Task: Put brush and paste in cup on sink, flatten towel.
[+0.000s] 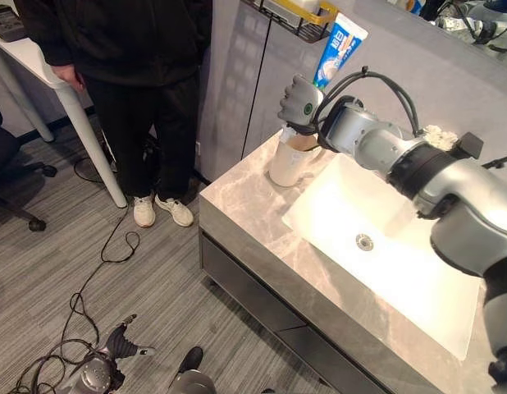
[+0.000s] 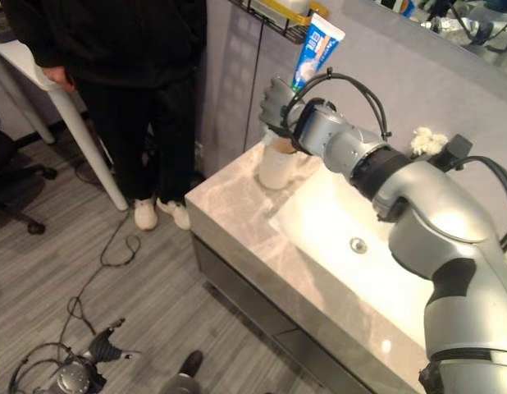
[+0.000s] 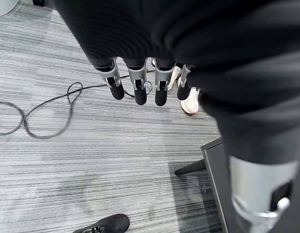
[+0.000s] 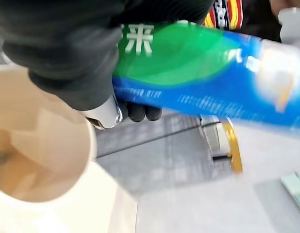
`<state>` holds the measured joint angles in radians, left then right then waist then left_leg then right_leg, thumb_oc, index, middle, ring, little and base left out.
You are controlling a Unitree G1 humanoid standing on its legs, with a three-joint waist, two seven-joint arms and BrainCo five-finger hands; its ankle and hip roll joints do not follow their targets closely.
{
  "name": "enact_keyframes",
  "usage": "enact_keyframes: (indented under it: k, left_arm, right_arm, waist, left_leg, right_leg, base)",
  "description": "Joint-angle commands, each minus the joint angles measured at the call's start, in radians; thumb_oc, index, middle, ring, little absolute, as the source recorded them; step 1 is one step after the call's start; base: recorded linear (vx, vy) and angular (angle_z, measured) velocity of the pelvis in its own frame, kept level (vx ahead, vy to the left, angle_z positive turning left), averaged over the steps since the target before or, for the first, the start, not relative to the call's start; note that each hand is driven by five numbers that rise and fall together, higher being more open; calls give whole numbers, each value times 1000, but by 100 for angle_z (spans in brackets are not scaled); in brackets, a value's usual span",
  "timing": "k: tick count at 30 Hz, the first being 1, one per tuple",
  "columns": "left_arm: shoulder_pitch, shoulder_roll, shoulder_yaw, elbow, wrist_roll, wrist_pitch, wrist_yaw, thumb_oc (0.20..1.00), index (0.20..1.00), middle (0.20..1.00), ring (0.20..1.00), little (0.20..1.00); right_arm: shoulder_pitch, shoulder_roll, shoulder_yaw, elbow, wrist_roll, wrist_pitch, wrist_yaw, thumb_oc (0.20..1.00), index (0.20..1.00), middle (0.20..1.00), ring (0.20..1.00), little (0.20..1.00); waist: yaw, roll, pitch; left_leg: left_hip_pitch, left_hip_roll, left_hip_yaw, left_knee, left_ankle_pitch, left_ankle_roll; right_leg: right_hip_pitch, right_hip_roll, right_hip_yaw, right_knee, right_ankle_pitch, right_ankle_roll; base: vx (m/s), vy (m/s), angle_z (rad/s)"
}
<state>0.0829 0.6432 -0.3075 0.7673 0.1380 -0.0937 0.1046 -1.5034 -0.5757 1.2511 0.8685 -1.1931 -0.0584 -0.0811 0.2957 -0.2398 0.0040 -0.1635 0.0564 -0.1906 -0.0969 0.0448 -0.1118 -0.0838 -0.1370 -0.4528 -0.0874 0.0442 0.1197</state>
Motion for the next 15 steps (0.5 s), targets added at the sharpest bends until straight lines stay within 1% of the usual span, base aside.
enact_keyframes:
  k: [1, 9, 12, 15]
  left_arm:
    - [-61, 12, -8, 37, 29, -21, 28, 1000, 1000, 1000, 1000, 1000]
    - [-72, -4, -29, 37, 32, -19, 34, 1000, 1000, 1000, 1000, 1000]
    - [-89, -10, -29, 34, 34, -15, 50, 1000, 1000, 1000, 1000, 1000]
    - [-102, -17, -33, 40, 32, -13, 56, 1000, 1000, 1000, 1000, 1000]
  right_arm:
    - [-110, -46, 4, 72, -24, 102, -4, 200, 200, 200, 200, 200]
    - [-135, -70, 8, 56, -21, 111, -8, 200, 200, 200, 200, 200]
    - [-145, -67, -8, 11, -18, 111, -17, 200, 200, 200, 200, 200]
    - [-163, -70, -18, -2, -2, 116, -28, 200, 200, 200, 200, 200]
  waist:
    - [32, -38, 33]
    - [28, -30, 34]
    - [17, -25, 31]
    - [9, -30, 30]
  left_leg:
    - [-103, -45, -51, 10, 38, 9]
    - [-117, -51, -49, 10, 39, 8]
    - [-112, -48, -46, 10, 35, 11]
    - [-108, -46, -42, 10, 33, 10]
  right_leg:
    - [115, -76, 13, 9, 93, 81]
    - [105, -79, 13, 4, 99, 87]
    - [106, -78, 22, 5, 94, 82]
    - [105, -75, 28, 6, 98, 82]
  base:
    - [0, 0, 0]
    - [5, 5, 7]
    - [0, 0, 0]
    - [0, 0, 0]
